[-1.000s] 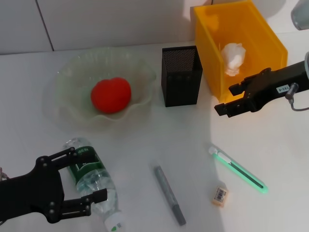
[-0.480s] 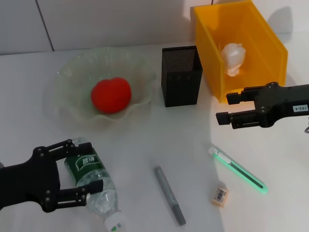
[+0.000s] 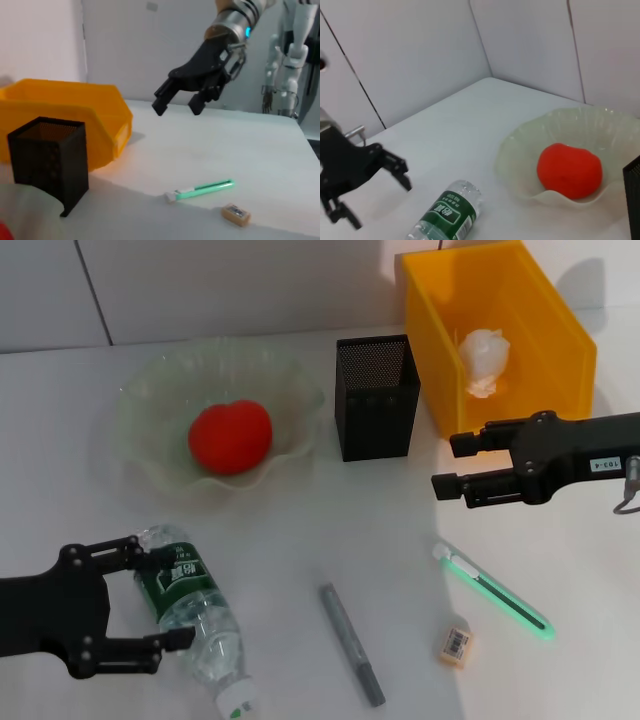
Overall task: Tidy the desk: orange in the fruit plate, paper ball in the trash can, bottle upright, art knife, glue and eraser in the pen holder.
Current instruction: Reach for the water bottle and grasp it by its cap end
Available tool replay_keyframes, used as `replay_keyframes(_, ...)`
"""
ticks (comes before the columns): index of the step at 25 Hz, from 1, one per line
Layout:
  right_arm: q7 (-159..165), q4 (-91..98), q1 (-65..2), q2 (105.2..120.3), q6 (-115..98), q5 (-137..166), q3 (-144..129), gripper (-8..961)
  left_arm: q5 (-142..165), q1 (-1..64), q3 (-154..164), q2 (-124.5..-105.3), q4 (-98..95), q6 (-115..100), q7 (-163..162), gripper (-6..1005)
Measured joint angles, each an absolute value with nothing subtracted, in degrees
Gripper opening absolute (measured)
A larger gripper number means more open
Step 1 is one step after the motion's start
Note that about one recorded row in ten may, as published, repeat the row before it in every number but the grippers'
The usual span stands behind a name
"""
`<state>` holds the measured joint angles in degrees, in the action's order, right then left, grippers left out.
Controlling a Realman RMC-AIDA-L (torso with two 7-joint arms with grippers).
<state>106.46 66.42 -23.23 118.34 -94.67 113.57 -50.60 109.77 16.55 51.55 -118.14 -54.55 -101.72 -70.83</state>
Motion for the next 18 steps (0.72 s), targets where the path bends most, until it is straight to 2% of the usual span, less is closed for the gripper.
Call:
replay_keyframes(7,103.1,65.6,-22.2,119.04,-94.3,112.8,-48.8,739,110.6,17.7,51.0,-118.67,-57.8,-99.9,-89.7,836)
replay_keyframes(9,95.6,59.2,-21.5,119.27,-92.7,107.1,-46.0,739,110.5,17.1,51.3,-118.81,-58.4,-98.4,-95.3,836)
replay_keyframes(12,87.0,52.2,-21.3,118.87,-93.1,100.9,-45.1,739,109.1,15.8,51.4,-118.93,-58.3,-97.7,-95.5,835)
replay_keyframes(13,80.9,47.4,-21.3,118.13,-94.4,98.5,-44.9,739,108.3,15.0,51.6,-119.04,-58.3,-97.4,-95.5,835)
replay_keyframes(18,76.3,45.2,-21.1,116.82,-95.4,99.5,-44.4,739,106.8,14.1,53.3,-119.07,-59.0,-95.8,-98.0,834)
